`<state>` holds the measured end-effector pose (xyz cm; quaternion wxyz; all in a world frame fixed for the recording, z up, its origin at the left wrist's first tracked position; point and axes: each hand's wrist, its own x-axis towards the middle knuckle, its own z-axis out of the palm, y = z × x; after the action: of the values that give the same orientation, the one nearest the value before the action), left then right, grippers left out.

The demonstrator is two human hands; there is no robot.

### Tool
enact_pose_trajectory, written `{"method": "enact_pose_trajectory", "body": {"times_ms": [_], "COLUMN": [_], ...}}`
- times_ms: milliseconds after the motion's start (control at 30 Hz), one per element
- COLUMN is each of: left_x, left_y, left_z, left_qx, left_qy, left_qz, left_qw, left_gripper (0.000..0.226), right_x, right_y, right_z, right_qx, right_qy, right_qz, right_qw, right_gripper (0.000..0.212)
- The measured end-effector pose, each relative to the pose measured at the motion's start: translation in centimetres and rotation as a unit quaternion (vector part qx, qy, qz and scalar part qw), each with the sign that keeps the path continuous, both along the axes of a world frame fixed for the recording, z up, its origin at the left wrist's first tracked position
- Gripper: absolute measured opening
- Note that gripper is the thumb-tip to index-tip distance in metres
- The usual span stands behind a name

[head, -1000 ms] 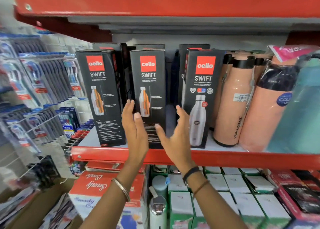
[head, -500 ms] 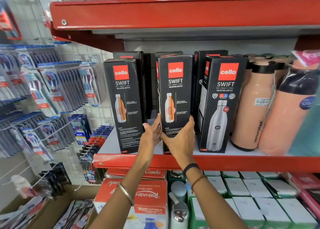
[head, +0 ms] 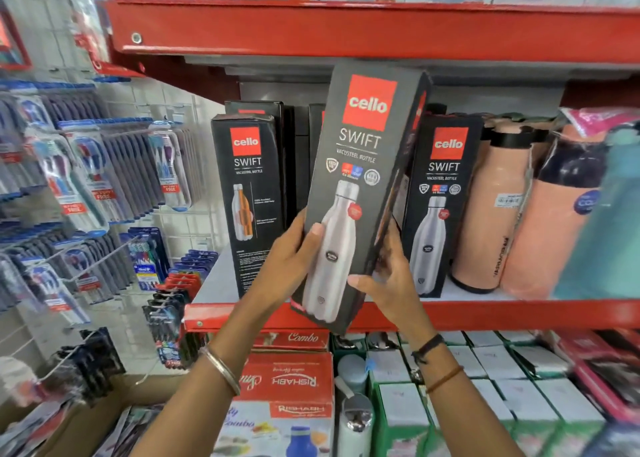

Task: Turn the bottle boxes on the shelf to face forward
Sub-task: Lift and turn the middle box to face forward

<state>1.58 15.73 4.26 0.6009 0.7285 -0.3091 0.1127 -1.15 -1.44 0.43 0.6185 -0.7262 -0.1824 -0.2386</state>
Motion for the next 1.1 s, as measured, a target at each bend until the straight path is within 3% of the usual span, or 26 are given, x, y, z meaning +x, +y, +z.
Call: {"method": "enact_pose_trajectory", "body": {"times_ms": [200, 367, 733, 967, 1100], "left_x": [1.5, 2.9, 5.2, 4.2, 1.4], "left_y": [-0.4, -1.7, -3.7, -3.2, -1.0], "left_z": [-1.2, -1.9, -4.9, -5.4, -6.0], "left_qx": [-0.019, -0.01, 0.014, 0.013, -0.047], "left_qy": [-0.021, -0.051, -0.034, -0.056, -0.148], "left_qz": [0.065, 0.091, 0.097, 0.073, 0.159], "left_qw": [0.997, 0.995, 0.995, 0.996, 0.975], "left_gripper": [0.048, 0.055, 0.056, 0.058, 0.043], "right_x": [1.4, 3.1, 5.4, 4.7, 1.6], "right_y": [-0.7, -1.4, -3.0, -1.5, 2.6], "right_z": [1.3, 1.6, -1.5, -3.6, -3.7], "right_qx": [-0.103, -0.137, -0.182, -0.11, -0.021], "right_qy": [0.033, 0.038, 0.029, -0.006, -0.161], "right_qz": [-0.003, 0.011, -0.062, -0.143, -0.252], "right_qw": [0.994, 0.99, 0.981, 0.984, 0.954], "right_gripper": [0.088, 0.071, 0.068, 0.058, 0.038]}}
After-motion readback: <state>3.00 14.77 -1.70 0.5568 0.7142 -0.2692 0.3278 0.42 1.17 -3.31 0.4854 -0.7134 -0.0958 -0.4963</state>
